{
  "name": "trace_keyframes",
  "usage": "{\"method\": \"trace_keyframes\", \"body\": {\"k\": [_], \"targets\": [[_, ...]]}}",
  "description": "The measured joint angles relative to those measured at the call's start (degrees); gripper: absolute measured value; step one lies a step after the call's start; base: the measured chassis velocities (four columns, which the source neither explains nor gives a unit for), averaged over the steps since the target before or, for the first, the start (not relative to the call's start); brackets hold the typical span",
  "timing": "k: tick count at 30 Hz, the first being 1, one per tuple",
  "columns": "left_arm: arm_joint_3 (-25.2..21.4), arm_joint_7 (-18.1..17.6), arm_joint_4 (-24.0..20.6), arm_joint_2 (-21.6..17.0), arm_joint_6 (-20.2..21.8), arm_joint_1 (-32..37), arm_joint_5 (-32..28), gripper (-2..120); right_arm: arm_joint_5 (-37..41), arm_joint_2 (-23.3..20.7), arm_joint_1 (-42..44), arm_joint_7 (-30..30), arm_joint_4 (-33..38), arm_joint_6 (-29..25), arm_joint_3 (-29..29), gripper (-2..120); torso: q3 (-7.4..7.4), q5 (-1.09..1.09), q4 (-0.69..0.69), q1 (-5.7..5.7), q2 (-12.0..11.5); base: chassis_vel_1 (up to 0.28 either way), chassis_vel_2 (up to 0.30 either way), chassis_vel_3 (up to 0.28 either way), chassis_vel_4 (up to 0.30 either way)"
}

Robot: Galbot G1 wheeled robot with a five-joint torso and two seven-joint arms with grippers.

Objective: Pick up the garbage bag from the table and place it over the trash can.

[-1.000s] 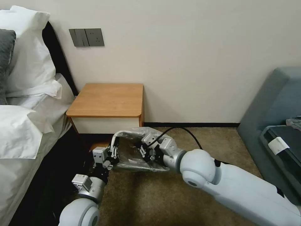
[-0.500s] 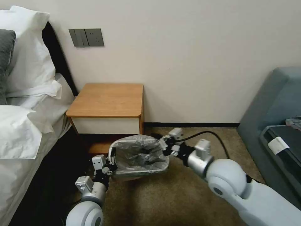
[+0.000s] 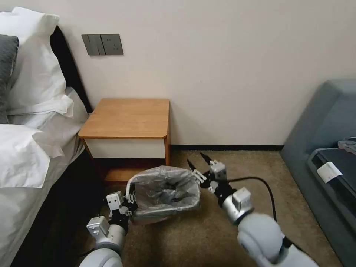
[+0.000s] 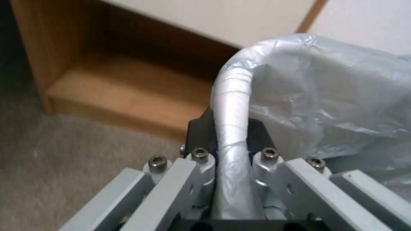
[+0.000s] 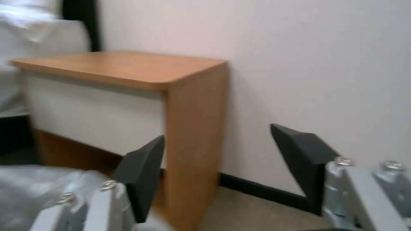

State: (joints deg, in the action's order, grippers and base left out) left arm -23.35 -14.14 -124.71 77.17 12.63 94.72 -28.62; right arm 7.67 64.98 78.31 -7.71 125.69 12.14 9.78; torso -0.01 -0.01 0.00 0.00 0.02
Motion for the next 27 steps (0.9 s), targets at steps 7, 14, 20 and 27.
{"method": "trace_keyframes", "body": {"k": [7,14,20,27], "targets": [[1.82,-1.32,1.98,-0.77,1.22,-0.12,-0.13,4,-9.25,7.05,9.12,-2.06,-0.35,-5.85,5.82,96,0.0,0.01,-0.01,0.0,0.0,0.0,0.0,0.0,0.0],[3.07,-2.08,3.54,-0.85,1.26,-0.96,-0.16,4,-11.24,9.45,12.14,-3.25,-1.11,-8.52,9.97,100,0.0,0.0,-0.01,0.0,0.0,0.0,0.0,0.0,0.0],[4.48,-2.72,4.44,-1.15,1.58,-1.14,-0.12,4,-11.05,9.97,12.73,-4.9,-1.08,-8.77,11.0,100,0.0,0.01,-0.01,0.0,0.0,0.0,0.0,0.0,0.0],[6.02,-3.71,5.88,-1.34,2.44,-1.72,0.51,4,-10.55,10.35,11.31,-5.87,-0.95,-8.16,10.88,100,0.01,0.01,0.0,0.0,-0.01,0.0,0.0,0.0,0.0]]}}
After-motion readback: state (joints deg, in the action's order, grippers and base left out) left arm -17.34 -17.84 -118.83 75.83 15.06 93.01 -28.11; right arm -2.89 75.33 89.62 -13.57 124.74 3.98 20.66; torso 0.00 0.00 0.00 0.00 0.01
